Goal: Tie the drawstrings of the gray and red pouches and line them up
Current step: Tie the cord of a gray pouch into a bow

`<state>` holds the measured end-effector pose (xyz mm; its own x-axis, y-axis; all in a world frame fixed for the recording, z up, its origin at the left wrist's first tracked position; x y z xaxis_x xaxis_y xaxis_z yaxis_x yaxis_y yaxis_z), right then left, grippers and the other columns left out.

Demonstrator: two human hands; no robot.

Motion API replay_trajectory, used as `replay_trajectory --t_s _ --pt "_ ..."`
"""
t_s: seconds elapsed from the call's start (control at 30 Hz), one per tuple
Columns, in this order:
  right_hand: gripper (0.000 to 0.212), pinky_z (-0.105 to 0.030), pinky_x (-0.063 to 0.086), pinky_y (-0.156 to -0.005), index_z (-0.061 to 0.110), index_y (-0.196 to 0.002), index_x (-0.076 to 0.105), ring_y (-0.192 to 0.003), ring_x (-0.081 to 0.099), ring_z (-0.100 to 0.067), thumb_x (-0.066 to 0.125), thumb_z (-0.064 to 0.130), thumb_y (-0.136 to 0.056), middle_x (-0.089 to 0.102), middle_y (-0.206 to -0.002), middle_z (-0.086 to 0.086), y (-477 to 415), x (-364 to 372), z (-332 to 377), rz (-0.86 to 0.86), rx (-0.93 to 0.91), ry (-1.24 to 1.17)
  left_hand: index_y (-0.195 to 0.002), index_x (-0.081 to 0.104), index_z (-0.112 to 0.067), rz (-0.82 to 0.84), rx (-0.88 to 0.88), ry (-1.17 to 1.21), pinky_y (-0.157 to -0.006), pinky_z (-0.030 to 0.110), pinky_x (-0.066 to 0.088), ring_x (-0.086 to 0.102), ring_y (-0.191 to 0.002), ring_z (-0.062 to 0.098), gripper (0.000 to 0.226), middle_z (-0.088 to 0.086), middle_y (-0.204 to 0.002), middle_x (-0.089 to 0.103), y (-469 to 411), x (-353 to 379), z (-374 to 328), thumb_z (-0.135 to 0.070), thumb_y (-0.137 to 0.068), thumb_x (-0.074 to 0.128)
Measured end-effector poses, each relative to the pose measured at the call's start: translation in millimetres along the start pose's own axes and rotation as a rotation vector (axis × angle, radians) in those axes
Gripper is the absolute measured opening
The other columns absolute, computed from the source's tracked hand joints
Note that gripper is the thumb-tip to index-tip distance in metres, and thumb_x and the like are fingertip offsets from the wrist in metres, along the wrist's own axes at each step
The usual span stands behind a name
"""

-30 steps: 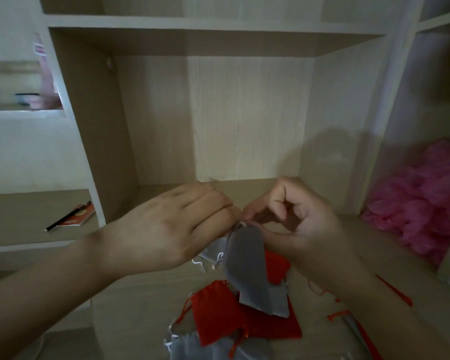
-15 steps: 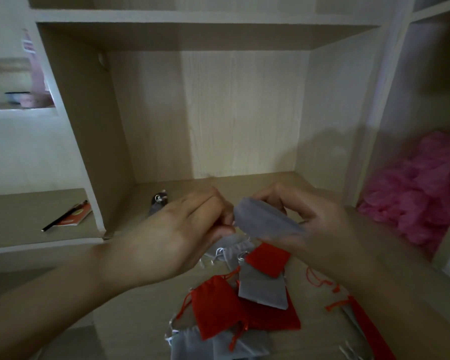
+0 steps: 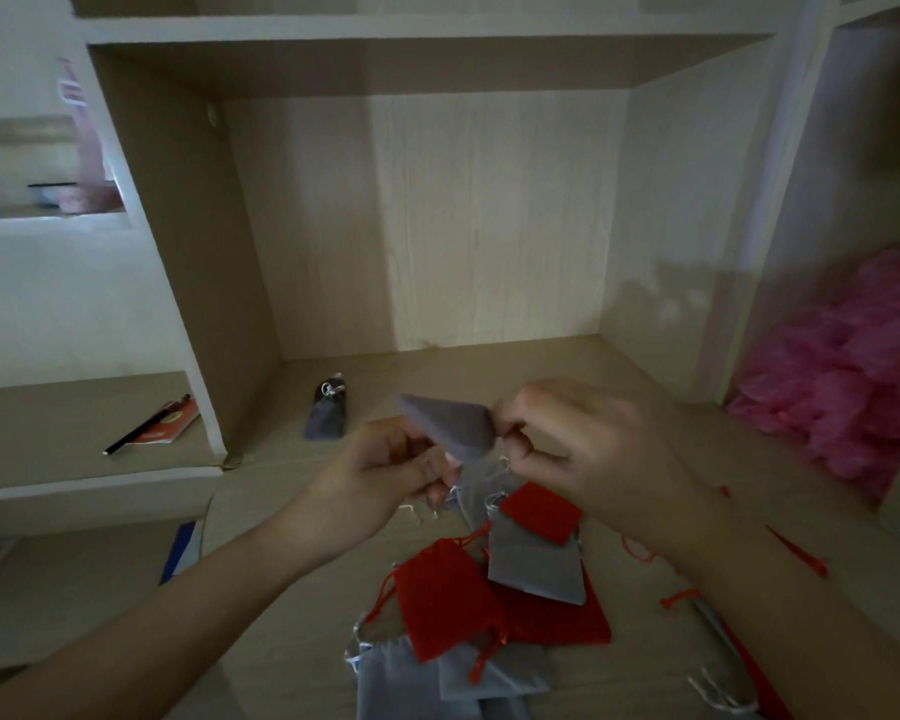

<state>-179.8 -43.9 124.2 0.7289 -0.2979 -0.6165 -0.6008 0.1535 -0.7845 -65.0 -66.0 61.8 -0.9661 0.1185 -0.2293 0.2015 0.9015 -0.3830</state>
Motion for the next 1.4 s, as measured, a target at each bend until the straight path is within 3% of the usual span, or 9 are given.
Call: replay_trajectory --t_s 0.2,0.3,0.4,0.67,0.83,0.97,1.07,1.17,1.4 --pt "0.015 -0.032 0.049 -0.069 0.006 -0.088 0.071 -0.079 0.061 -0.019 0.056 0.005 -0.088 0.067 -0.089 -0.007 10.5 23.6 11.8 0.051 -0.18 0.099 -0.078 0.076 -0.011 0.066 -0.486 0.382 -0.062 0.022 0.054 0.068 -0.069 0.015 0.041 0.009 -0.082 0.071 7.0 7.5 52.7 -0.03 -0.088 0.041" --pt "0.012 -0.03 0.051 -0.07 0.006 -0.09 0.071 -0.082 0.061 -0.019 0.06 0.005 -0.086 0.067 -0.09 -0.007 14.5 33.6 15.6 0.107 -0.225 0.128 -0.079 0.078 -0.011 0.087 -0.499 0.437 -0.064 0.023 0.056 0.07 -0.072 0.015 0.04 0.01 -0.083 0.073 6.4 7.3 52.6 -0.049 -0.068 0.07" --pt "0.012 -0.033 0.051 -0.063 0.005 -0.083 0.069 -0.075 0.062 -0.023 0.058 0.004 -0.084 0.067 -0.085 -0.009 18.2 48.7 22.4 0.177 -0.299 0.174 -0.081 0.077 -0.005 0.144 -0.6 0.495 -0.065 0.029 0.057 0.071 -0.076 0.022 0.076 0.017 -0.086 0.072 10.5 8.0 61.3 -0.061 -0.03 0.087" --pt "0.016 -0.023 0.042 -0.078 0.006 -0.087 0.07 -0.086 0.058 -0.017 0.054 0.007 -0.087 0.068 -0.091 -0.008 23.5 60.9 18.4 0.155 -0.276 0.143 -0.085 0.073 0.0 0.22 -0.637 0.214 -0.064 0.021 0.052 0.067 -0.071 0.014 0.048 0.011 -0.081 0.071 15.2 -10.4 84.3 -0.038 -0.059 0.085" --pt "0.017 -0.012 0.041 -0.073 0.025 -0.099 0.058 -0.084 0.053 -0.001 0.061 0.015 -0.085 0.063 -0.092 0.009 33.6 70.0 -50.4 0.131 0.245 -0.179 -0.091 0.073 0.001 0.109 -0.552 -0.091 -0.067 0.02 0.047 0.063 -0.077 0.015 0.032 0.017 -0.087 0.071 10.8 -35.5 94.2 -0.026 -0.078 0.063" --pt "0.029 -0.008 0.037 -0.079 0.023 -0.109 0.058 -0.1 0.056 -0.002 0.069 0.023 -0.083 0.058 -0.108 0.015 72.3 101.8 -100.3 0.266 0.494 -0.169 -0.081 0.072 -0.01 -0.181 -0.553 -0.321 -0.058 0.016 0.044 0.058 -0.064 0.008 0.006 -0.001 -0.068 0.068 -1.3 -101.6 115.0 -0.014 -0.083 0.067" --pt "0.045 -0.017 0.038 -0.087 0.021 -0.123 0.053 -0.109 0.052 -0.006 0.068 0.036 -0.084 0.053 -0.123 0.009 99.7 128.6 -118.2 0.417 0.587 -0.135 -0.075 0.069 -0.014 -0.45 -0.569 -0.277 -0.06 0.017 0.047 0.059 -0.07 0.014 0.006 0.002 -0.074 0.066 -4.9 -154.6 130.4 -0.01 -0.078 0.072" --pt "0.047 -0.026 0.04 -0.094 0.021 -0.125 0.051 -0.112 0.05 -0.01 0.063 0.042 -0.086 0.049 -0.128 0.006 112.5 141.3 -124.8 0.484 0.63 -0.145 -0.067 0.064 -0.012 -0.646 -0.556 -0.274 -0.044 0.011 0.041 0.054 -0.048 0.003 0.015 -0.008 -0.049 0.06 -6.7 -200.7 144.9 -0.007 -0.077 0.074" --pt "0.033 -0.02 0.037 -0.084 0.026 -0.115 0.056 -0.106 0.05 -0.006 0.059 0.045 -0.088 0.05 -0.118 0.01 122.3 147.7 -128.4 0.508 0.641 -0.153 -0.069 0.061 -0.007 -0.829 -0.656 -0.235 -0.042 0.023 0.034 0.043 -0.044 0.017 0.019 0.009 -0.056 0.049 -13.2 -248.4 187.8 -0.016 -0.081 0.073"
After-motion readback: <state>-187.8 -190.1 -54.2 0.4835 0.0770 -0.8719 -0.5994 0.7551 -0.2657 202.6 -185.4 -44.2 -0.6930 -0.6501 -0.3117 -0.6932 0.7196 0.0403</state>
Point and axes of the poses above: each hand's wrist, its own y-axis away from the middle knuckle, its own x-axis out of the palm, z = x × y, the point moved 10 cm from there along -y, towards the middle knuckle
